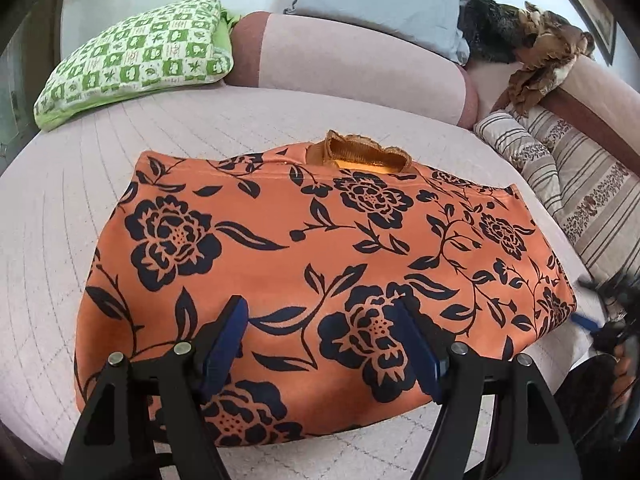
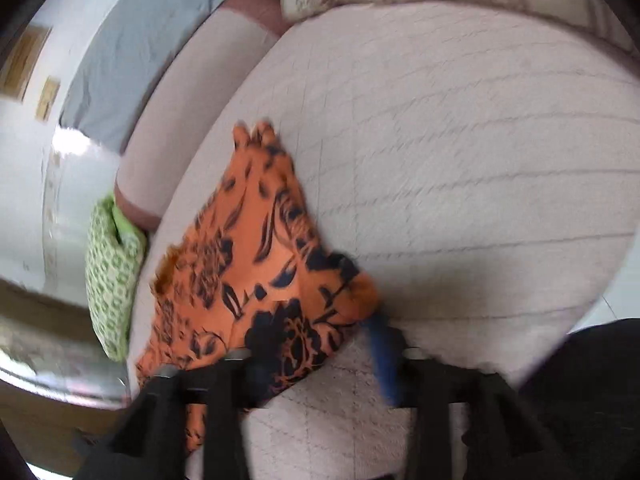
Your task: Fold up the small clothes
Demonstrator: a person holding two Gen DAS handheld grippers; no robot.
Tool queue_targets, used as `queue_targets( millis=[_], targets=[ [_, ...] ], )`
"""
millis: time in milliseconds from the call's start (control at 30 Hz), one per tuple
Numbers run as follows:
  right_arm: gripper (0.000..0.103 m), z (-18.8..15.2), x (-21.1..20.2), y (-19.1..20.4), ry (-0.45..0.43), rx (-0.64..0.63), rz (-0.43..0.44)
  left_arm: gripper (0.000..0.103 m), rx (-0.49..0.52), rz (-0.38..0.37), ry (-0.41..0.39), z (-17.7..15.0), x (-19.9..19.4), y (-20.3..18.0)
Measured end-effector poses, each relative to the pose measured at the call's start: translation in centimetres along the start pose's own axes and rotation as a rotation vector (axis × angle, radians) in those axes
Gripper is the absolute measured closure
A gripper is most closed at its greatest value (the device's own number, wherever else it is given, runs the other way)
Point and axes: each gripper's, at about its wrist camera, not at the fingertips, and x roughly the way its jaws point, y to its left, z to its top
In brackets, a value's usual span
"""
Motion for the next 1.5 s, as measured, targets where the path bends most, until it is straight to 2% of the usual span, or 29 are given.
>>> queue_targets(
  millis=[67, 167, 233, 300, 333, 367, 400, 433, 467, 500, 533, 600, 633, 667, 733, 800, 833, 900, 967, 1000, 1033, 1067, 1167, 1200, 1300, 1367, 1400, 1433, 1500],
  targets=[
    [0.029, 1.5, -1.1, 1.1, -0.042, -0.090, 0.024, 0.028, 0.007, -0.003, -0.005, 0.2, 0.4, 0.0],
    [0.029, 5.2, 1.0, 3.1, 0.016, -0.171, 0.082, 0.027, 0.023, -0.003, 0.000, 0.4, 1.3, -0.1],
    [0.029, 7.6, 3.4, 4.2, 0.041, -0.228, 0.081, 0.026, 0.044, 0.004, -0.007, 0.3, 1.6, -0.3],
    [0.029, 9.3, 7.0, 4.8, 0.124, -0.286, 0.044, 0.025, 0.065, 0.008, -0.017, 0.3, 1.8, -0.5],
    [0.029, 9.4, 9.2, 5.1, 0.212, -0.303, 0.038, 0.025, 0.072, 0.013, -0.021, 0.3, 2.0, -0.5],
    [0.043, 9.3, 11.3, 4.9, 0.310, -0.307, 0.006, 0.025, 0.075, 0.016, -0.021, 0.3, 2.2, -0.5],
    [0.061, 9.1, 12.1, 5.2, 0.327, -0.328, -0.018, 0.025, 0.077, 0.017, -0.022, 0.3, 2.3, -0.5],
    [0.075, 8.7, 12.2, 6.2, 0.328, -0.397, -0.037, 0.025, 0.079, 0.016, -0.024, 0.2, 2.4, -0.5],
    [0.084, 8.5, 11.6, 7.1, 0.302, -0.431, -0.049, 0.025, 0.080, 0.016, -0.028, 0.2, 2.5, -0.4],
    [0.086, 8.2, 10.7, 8.0, 0.253, -0.466, -0.067, 0.025, 0.086, 0.018, -0.032, 0.1, 2.6, -0.4],
    [0.087, 7.5, 9.3, 9.3, 0.163, -0.540, -0.124, 0.025, 0.097, 0.024, -0.036, 0.0, 2.6, -0.6],
    [0.087, 6.0, 8.9, 10.4, 0.040, -0.668, -0.258, 0.025, 0.119, 0.041, -0.038, 0.0, 2.7, -1.0],
    [0.086, 5.6, 9.8, 10.1, 0.051, -0.681, -0.299, 0.025, 0.116, 0.038, -0.035, 0.1, 2.6, -1.0],
    [0.080, 5.4, 11.2, 9.2, 0.105, -0.662, -0.326, 0.025, 0.101, 0.022, -0.029, 0.3, 2.2, -0.8],
    [0.073, 5.6, 9.7, 9.0, 0.052, -0.625, -0.316, 0.025, 0.042, -0.028, -0.035, 0.8, 0.7, 0.2],
    [0.033, 5.8, 7.7, 9.5, 0.009, -0.603, -0.327, 0.025, -0.031, -0.044, -0.095, 1.3, -2.0, 2.0],
    [0.033, 5.4, 5.7, 10.4, -0.049, -0.619, -0.315, 0.025, -0.065, -0.034, -0.126, 1.5, -3.3, 3.2],
    [0.031, 4.4, 3.4, 11.8, -0.089, -0.668, -0.249, 0.025, -0.145, 0.001, -0.176, 1.3, -5.6, 5.9],
    [0.030, 2.5, 2.3, 13.6, -0.056, -0.712, -0.147, 0.025, -0.223, 0.050, -0.131, 0.8, -5.7, 8.8],
    [0.030, 1.4, 2.4, 14.4, -0.028, -0.738, -0.111, 0.038, -0.255, 0.067, -0.068, 0.4, -4.9, 10.1],
    [0.025, 0.4, 2.8, 14.6, 0.001, -0.756, -0.090, 0.093, -0.274, 0.089, 0.030, 0.0, -3.6, 11.3],
    [0.021, -0.4, 3.5, 14.6, 0.037, -0.768, -0.080, 0.092, -0.316, 0.088, 0.148, -1.0, -1.8, 12.8],
    [0.020, -2.4, 7.6, 13.0, 0.206, -0.723, -0.128, 0.093, -0.484, -0.045, 0.142, -1.5, -2.4, 15.3],
    [0.020, -2.5, 8.8, 12.2, 0.258, -0.682, -0.142, 0.091, -0.508, -0.057, 0.140, -1.3, -2.7, 15.6],
    [0.019, -2.8, 8.3, 11.5, 0.225, -0.682, -0.109, 0.082, -0.465, -0.037, 0.113, -0.4, -4.4, 15.2],
    [0.019, -2.6, 8.1, 11.3, 0.235, -0.676, -0.091, 0.050, -0.409, -0.005, 0.053, 1.2, -5.5, 15.1],
    [0.018, -2.6, 8.2, 11.0, 0.241, -0.676, -0.084, 0.026, -0.388, 0.022, 0.020, 2.2, -5.6, 15.2],
    [0.018, -2.5, 8.3, 10.9, 0.245, -0.677, -0.077, 0.021, -0.380, 0.036, 0.001, 3.1, -5.4, 15.5],
    [0.015, -2.4, 8.3, 10.8, 0.244, -0.677, -0.060, 0.021, -0.342, 0.022, 0.009, 5.1, -3.4, 16.6]
  ],
)
